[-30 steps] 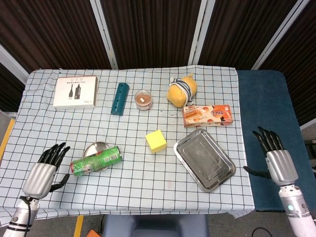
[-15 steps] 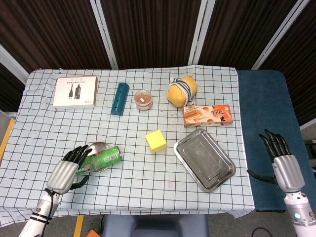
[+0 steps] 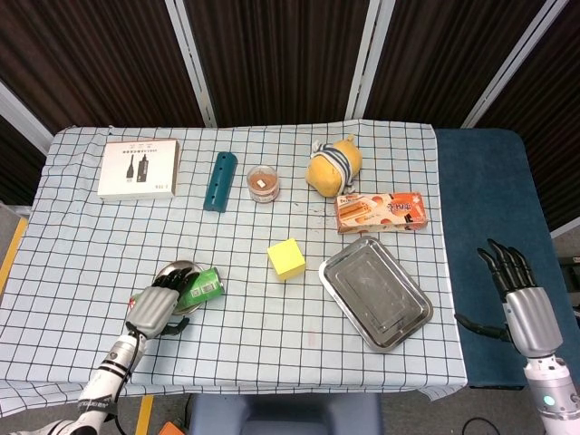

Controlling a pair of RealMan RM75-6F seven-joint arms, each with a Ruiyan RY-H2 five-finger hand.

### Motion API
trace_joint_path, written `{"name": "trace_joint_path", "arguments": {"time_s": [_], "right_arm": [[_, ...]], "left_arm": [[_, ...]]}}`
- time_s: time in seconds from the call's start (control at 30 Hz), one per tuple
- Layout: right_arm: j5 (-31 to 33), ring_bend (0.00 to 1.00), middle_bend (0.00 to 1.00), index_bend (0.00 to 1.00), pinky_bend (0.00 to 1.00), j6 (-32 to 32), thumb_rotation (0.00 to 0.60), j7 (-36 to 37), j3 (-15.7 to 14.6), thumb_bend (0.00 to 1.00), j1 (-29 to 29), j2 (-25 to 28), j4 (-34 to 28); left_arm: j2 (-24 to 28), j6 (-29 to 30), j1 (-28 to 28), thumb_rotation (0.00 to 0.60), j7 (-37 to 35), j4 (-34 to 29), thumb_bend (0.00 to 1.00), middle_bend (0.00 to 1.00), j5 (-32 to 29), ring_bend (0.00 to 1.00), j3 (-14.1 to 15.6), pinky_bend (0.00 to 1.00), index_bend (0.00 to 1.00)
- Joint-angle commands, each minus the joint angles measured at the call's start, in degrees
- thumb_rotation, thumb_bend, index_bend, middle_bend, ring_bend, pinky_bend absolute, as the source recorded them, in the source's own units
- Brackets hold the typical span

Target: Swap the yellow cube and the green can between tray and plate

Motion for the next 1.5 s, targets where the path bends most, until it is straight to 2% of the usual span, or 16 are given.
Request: {"name": "trace_joint_path", "arguments": {"time_s": [0.03,0.13,0.23,0.47,0.67,0.8,0.97,1.13,1.5], "right_arm": [[-0.1,0.0,0.0,0.0,0.05,0.1,0.6,0.1,0.2,0.05,-0.1,-0.1,0.1],[-0.3,0.0,0.0,0.0,0.05,-0.2,0.6,0.3,0.3,0.05,-0.2,-0.1,0.1],[-0.6,0.0,0.0,0.0,0.05,-0.5,0.6,0.3,0.3,0.05,-0.3,-0.1,0.1],[-0.9,0.0,0.0,0.0,0.05,-1.3,0.6,0.5,0.4,0.05,-0.3,0.2,-0.2],[-1.1,0.0,0.0,0.0,0.05,-1.6,0.6,0.6,0.6,0.05,-0.5,0.3,-0.3],[-1.3,0.0,0.0,0.0,0.05,-1.4,0.6,0.8,0.7,0.05,-0.7,0.3,-0.5],[-1.9,0.0,0.0,0.0,0.05,-0.9,0.6,1.4,0.6,0.05,-1.1,0.5,-0.6],[-2.1,0.0,0.0,0.0,0.05,0.2,0.6,2.4,0.9,0.05,-1.6,0.8,-0.6],[-3.8,0.0,0.0,0.0,0.05,-0.6,0.6,5.4,0.0,0.05,-1.5,2.5,-0.1]], "left_arm": [[-1.0,0.4,-0.9,0.6,1.0,1.3,0.36,0.0,-1.4,0.0,-0.3,0.15,0.0],[-2.1,1.2,-1.2,0.6,1.0,2.7,0.35,0.0,-1.7,0.0,-0.1,0.15,0.0],[-4.0,2.2,-1.2,0.6,-0.2,5.6,0.35,0.01,-0.4,0.06,0.3,0.21,0.0],[-8.5,4.0,-1.1,0.6,-2.7,12.4,0.36,0.22,1.4,0.29,1.1,0.4,0.02],[-11.2,9.8,-0.1,0.6,-5.6,15.6,0.45,0.44,6.9,0.47,1.2,0.61,0.24],[-10.7,13.3,0.2,0.6,-6.2,12.7,0.48,0.51,12.3,0.54,2.2,0.67,0.33],[-9.9,14.4,-0.4,0.6,-4.4,6.8,0.48,0.52,17.6,0.55,4.0,0.67,0.34],[-12.4,12.4,-2.1,0.6,-0.9,3.2,0.47,0.52,20.4,0.55,5.0,0.67,0.34],[-25.1,4.3,-8.5,0.6,9.2,6.4,0.47,0.51,15.0,0.55,0.6,0.67,0.34]]}}
